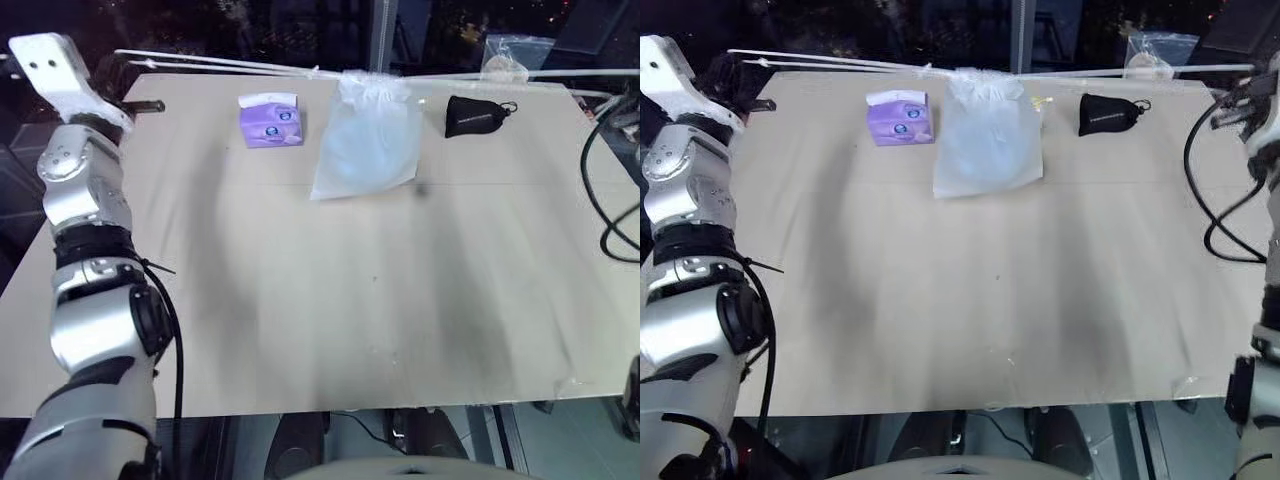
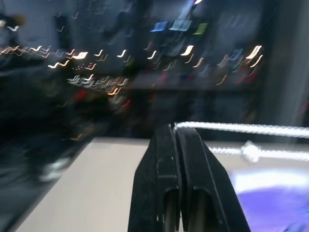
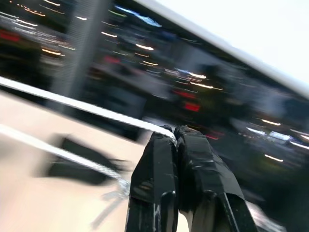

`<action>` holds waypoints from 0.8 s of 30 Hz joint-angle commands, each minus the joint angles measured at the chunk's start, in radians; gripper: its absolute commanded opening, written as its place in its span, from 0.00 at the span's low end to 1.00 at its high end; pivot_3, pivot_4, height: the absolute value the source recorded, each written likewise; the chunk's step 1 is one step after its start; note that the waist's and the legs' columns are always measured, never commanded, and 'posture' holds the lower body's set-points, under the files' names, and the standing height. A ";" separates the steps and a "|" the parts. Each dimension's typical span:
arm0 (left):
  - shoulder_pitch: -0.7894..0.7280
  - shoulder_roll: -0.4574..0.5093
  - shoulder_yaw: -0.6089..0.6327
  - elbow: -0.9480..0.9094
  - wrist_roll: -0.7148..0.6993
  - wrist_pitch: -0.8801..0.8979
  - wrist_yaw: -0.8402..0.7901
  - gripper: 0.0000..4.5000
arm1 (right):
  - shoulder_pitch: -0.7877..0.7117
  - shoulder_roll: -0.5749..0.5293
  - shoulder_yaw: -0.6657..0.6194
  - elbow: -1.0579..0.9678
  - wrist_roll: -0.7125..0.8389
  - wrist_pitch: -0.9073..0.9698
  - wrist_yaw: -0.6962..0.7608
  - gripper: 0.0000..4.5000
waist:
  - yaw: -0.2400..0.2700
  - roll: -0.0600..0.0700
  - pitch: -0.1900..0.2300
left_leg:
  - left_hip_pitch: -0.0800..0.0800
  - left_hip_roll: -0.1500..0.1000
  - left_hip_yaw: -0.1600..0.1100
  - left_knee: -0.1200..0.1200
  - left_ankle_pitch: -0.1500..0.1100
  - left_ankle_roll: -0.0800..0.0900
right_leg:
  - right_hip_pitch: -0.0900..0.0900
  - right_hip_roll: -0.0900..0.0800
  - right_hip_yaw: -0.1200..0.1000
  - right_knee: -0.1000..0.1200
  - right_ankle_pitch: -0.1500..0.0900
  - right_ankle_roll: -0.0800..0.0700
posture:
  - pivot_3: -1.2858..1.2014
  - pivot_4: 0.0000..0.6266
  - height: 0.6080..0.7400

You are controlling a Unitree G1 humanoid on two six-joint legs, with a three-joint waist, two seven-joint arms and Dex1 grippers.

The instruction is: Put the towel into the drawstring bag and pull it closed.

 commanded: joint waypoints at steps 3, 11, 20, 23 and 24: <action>0.328 -0.144 -0.204 -0.463 -0.062 0.249 -0.110 0.00 | 0.307 -0.002 0.238 -0.320 0.101 0.146 0.201 0.01 | 0.000 0.006 -0.003 | 0.000 -0.001 0.001 0.002 -0.001 0.001 | 0.002 -0.002 0.000 -0.001 -0.002 0.002 | 0.52 0.24 1.00; 0.483 -0.207 -0.307 -0.535 0.029 0.265 -0.107 0.00 | 0.396 0.081 0.420 -0.273 -0.080 0.092 0.142 0.01 | -0.003 0.003 -0.001 | 0.020 -0.001 0.002 0.005 -0.001 0.003 | 0.017 0.001 0.004 -0.002 -0.004 -0.002 | 0.52 0.24 1.00; 0.679 -0.060 -0.244 -0.641 -0.043 0.297 -0.342 0.48 | 0.501 0.069 0.298 -0.302 -0.057 0.053 0.191 0.64 | 0.000 0.003 -0.002 | 0.024 -0.001 0.003 0.001 -0.002 0.003 | 0.021 0.002 0.007 -0.005 -0.004 -0.003 | 0.52 0.24 1.00; 0.793 0.026 -0.220 -0.712 -0.069 0.314 -0.435 0.79 | 0.599 0.034 0.220 -0.382 0.032 0.091 0.260 0.94 | 0.002 0.003 -0.002 | 0.018 -0.001 0.002 0.001 -0.003 0.004 | 0.016 0.001 0.006 -0.006 -0.004 -0.003 | 0.52 0.24 1.00; 0.826 0.056 -0.217 -0.727 -0.069 0.323 -0.458 0.90 | 0.630 0.026 0.195 -0.411 0.068 0.108 0.282 1.00 | 0.002 0.003 -0.002 | 0.016 -0.001 0.003 0.001 -0.003 0.005 | 0.015 0.001 0.006 -0.007 -0.004 -0.003 | 0.52 0.24 1.00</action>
